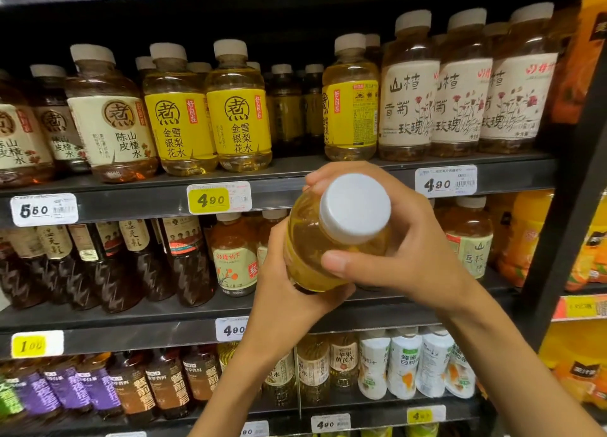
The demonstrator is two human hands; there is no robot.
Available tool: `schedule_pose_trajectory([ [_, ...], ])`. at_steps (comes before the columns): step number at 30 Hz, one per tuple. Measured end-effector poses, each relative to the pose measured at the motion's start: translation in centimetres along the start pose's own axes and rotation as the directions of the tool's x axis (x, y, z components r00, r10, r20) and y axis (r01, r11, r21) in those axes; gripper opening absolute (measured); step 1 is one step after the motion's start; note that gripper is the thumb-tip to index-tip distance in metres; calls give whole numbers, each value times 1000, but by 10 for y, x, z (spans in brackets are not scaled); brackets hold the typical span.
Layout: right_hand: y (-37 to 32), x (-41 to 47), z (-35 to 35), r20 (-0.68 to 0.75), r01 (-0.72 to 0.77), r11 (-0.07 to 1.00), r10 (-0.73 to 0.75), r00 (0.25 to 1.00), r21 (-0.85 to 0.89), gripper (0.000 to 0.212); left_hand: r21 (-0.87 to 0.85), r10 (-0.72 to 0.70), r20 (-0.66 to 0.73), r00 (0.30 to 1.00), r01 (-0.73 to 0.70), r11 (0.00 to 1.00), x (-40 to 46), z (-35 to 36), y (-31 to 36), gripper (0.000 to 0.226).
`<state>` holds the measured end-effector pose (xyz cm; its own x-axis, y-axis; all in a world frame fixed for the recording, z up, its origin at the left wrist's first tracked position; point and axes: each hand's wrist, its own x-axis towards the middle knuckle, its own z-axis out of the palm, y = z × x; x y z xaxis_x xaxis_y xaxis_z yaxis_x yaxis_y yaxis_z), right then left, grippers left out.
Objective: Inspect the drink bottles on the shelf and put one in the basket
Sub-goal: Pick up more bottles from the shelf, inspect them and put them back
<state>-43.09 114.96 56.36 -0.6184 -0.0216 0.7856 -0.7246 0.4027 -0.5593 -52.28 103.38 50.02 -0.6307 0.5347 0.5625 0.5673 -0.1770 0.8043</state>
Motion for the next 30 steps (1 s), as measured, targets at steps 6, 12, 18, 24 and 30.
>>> schedule_pose_trajectory([
  [6, 8, 13, -12, -35, -216, 941, 233, 972, 262, 42, -58, -73, 167, 983, 84, 995, -14, -2, 2, 65],
  [12, 9, 28, -16, 82, -292, 839, 287, 954, 460, 41, -164, -169, 327, 930, 232, 959, -21, -6, 11, 52],
  [18, 7, 30, -11, -81, -295, 834, 372, 925, 466, 28, -235, -143, 231, 963, 198, 952, -23, -1, 14, 70],
  [24, 8, 41, -9, -180, -485, 765, 596, 783, 424, 24, -169, -228, 83, 970, 239, 956, -20, 15, 27, 82],
  [30, 12, 43, -17, -22, -505, 652, 624, 781, 565, 33, -409, -296, 223, 929, 365, 837, -23, 5, 30, 66],
])
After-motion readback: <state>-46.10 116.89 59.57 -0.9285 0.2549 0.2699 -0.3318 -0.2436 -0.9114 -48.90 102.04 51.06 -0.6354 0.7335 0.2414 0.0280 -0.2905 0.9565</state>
